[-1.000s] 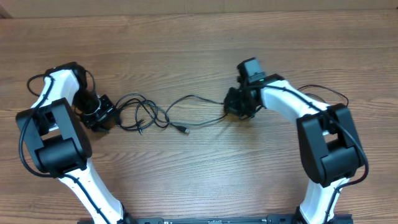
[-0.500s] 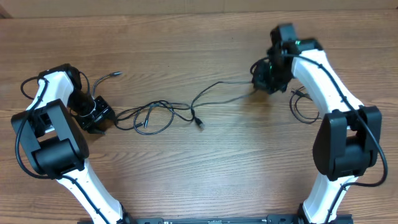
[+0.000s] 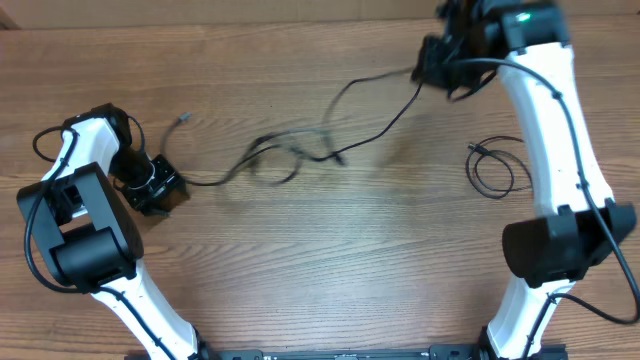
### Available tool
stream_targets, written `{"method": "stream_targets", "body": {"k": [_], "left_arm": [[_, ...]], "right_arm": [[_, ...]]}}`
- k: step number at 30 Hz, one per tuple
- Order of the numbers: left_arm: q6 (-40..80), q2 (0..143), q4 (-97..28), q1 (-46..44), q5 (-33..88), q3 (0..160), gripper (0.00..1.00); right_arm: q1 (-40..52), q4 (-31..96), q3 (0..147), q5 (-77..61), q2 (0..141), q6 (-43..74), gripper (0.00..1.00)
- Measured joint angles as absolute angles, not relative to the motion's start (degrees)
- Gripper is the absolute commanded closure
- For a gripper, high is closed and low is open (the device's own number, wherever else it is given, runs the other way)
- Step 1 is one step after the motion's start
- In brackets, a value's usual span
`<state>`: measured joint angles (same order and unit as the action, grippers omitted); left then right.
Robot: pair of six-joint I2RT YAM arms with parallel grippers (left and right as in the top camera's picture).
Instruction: Untangle cables
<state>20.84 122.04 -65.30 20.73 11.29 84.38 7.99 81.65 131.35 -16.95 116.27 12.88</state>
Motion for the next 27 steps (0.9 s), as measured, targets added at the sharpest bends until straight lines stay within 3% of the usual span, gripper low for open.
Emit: {"method": "stream_targets", "body": {"k": [9,14,17,27], "left_arm": [[21.1,119.83,-61.87,20.73,11.29,81.12,0.45],[21.3,119.74,-61.71,20.73,11.51,81.01,0.42],[20.82,119.72,-61.67,20.78,13.08,81.01,0.32],[19.29,119.92,-61.45,19.38,24.21,80.38,0.25]], "right_arm": [[3.36,86.46,152.68,-11.79,116.2,12.14,0.96],[3.22,86.41,153.84,-13.74,116.18,11.97,0.96],[3.38,86.98,153.82,-15.07,116.2,11.97,0.96],[3.42,90.54,153.75,-16.21,116.2,11.97,0.96]]}}
